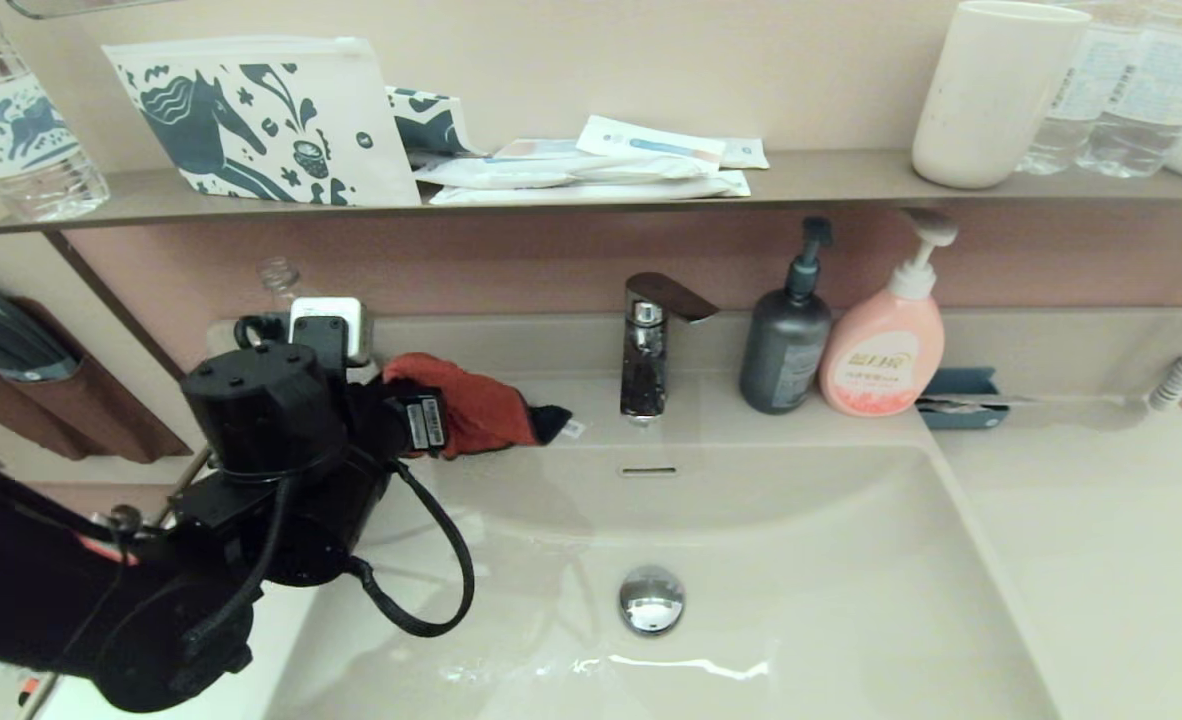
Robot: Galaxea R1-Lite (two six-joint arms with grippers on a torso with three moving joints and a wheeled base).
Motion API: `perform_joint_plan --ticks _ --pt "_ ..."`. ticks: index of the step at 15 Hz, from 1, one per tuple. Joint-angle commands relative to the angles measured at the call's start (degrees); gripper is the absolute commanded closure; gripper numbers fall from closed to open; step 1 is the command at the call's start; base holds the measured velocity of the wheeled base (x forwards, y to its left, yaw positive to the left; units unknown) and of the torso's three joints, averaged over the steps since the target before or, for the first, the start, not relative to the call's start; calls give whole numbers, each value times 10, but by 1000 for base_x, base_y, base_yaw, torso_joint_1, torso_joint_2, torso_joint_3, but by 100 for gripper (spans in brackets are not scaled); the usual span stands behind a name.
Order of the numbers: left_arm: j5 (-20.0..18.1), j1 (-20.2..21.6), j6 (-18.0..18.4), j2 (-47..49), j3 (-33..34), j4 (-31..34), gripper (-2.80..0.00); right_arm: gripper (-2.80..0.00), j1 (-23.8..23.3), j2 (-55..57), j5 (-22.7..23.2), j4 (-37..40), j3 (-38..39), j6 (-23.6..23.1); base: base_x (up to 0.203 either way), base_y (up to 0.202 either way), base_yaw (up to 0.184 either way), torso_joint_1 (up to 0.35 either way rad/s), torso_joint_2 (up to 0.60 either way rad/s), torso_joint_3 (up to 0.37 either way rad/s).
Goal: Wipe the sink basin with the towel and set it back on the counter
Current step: Wipe the sink
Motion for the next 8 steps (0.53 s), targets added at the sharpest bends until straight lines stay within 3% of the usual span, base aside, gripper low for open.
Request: perform_joint_plan --ticks 1,4,8 --pt "19 0 2 -91 -4 67 0 0 0 1 0 0 -1 0 0 0 0 0 0 0" --pt "36 9 0 -175 -9 196 0 0 0 1 0 0 0 0 0 0 0 0 0 0" --pt "56 40 0 -193 19 213 0 0 0 1 0 0 0 0 0 0 0 0 0 0"
